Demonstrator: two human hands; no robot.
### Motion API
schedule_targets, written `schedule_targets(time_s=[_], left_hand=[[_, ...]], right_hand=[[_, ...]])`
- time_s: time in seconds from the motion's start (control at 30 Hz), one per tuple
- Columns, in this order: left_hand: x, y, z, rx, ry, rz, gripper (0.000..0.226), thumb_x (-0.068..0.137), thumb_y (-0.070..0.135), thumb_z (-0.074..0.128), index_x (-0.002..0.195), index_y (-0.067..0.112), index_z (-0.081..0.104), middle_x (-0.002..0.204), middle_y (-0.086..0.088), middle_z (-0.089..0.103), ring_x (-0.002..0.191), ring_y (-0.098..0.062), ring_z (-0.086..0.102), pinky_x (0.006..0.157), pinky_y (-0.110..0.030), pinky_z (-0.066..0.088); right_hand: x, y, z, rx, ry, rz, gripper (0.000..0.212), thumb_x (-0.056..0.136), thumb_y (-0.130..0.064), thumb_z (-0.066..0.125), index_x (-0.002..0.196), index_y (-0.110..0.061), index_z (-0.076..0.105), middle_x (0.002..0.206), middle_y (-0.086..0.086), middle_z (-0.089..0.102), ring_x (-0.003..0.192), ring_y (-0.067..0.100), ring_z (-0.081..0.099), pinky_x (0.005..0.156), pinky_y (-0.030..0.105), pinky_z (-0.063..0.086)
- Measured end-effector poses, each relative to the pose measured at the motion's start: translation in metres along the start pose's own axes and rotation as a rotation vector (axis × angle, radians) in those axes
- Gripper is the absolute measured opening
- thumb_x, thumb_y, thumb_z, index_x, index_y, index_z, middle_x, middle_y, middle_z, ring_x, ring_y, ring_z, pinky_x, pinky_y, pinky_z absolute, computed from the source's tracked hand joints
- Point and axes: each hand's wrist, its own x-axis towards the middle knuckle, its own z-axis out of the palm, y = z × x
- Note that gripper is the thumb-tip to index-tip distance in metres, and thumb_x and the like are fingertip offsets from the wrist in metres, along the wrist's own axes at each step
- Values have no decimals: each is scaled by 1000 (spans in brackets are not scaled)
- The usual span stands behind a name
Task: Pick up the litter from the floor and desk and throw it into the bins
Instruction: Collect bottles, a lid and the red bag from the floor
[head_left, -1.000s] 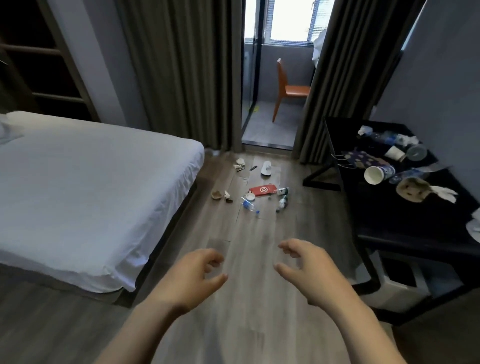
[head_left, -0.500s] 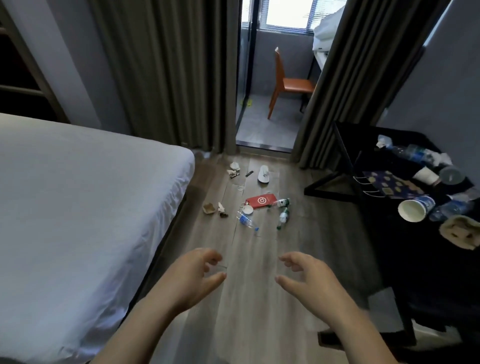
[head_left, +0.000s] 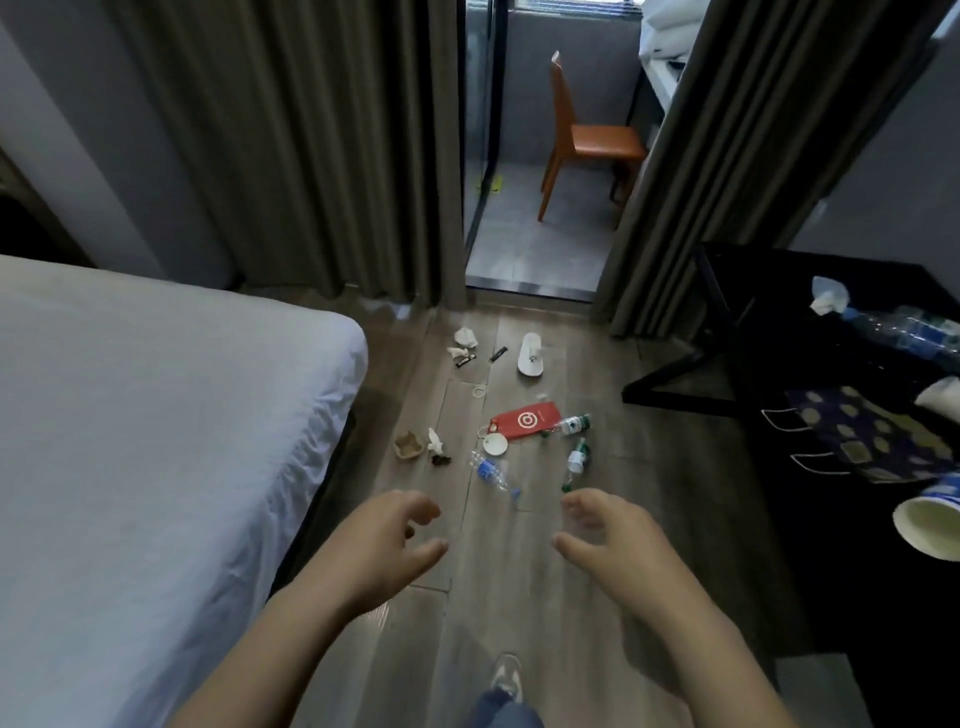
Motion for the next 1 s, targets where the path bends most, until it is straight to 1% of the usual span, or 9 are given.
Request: schedule_targets(time_s=[0.1, 0.2, 0.37, 0.5, 0.7, 0.87, 1.0], left_hand=[[49, 11, -6, -1, -3, -39, 37, 83, 45, 64, 117, 31, 59, 115, 14, 58, 95, -1, 58, 85, -22, 52], [95, 19, -11, 4, 8, -59, 36, 84, 45, 64, 117, 30, 59, 115, 14, 58, 95, -1, 58, 83, -20, 50], [160, 14, -18, -7, -33, -106, 38, 84, 46, 63, 118, 31, 58, 114, 14, 57, 95, -2, 58, 83, -20, 50], [215, 0, -27, 7, -69, -116, 38, 83, 44, 64, 116, 28, 60, 113, 11, 59, 92, -3, 59, 83, -22, 50], [297, -35, -51, 14, -121, -108, 35, 81, 44, 64, 113, 28, 61, 109, 12, 60, 91, -4, 59, 85, -26, 50], [368, -77, -65, 61, -178, -68, 33, 81, 44, 63, 110, 28, 61, 105, 13, 59, 91, -4, 58, 83, -25, 50], [438, -112, -41, 86, -168, -28, 29, 82, 37, 63, 108, 24, 64, 103, 8, 63, 93, -9, 60, 85, -29, 50]], right_hand=[[59, 10, -20, 11, -56, 10, 39, 81, -36, 69, 119, -30, 60, 106, -14, 57, 101, 3, 56, 87, 21, 46], [113, 18, -36, -7, -81, 26, 39, 81, -36, 70, 118, -30, 61, 112, -7, 61, 103, 7, 58, 90, 27, 49], [181, 24, -46, -37, -143, 35, 41, 83, -36, 67, 122, -30, 58, 114, -8, 59, 103, 6, 56, 87, 24, 48], [230, 25, -43, -64, -174, 65, 42, 82, -37, 67, 123, -29, 58, 115, -7, 60, 104, 7, 56, 88, 26, 49], [299, 17, -27, -54, -168, 149, 42, 81, -36, 68, 121, -25, 61, 114, -5, 63, 104, 7, 58, 89, 25, 48], [367, 10, 3, -73, -171, 179, 43, 81, -32, 68, 123, -22, 60, 116, -2, 63, 107, 9, 59, 90, 24, 47], [431, 41, 48, -93, -154, 187, 44, 81, -32, 67, 123, -21, 59, 116, -1, 63, 106, 11, 59, 89, 25, 45]])
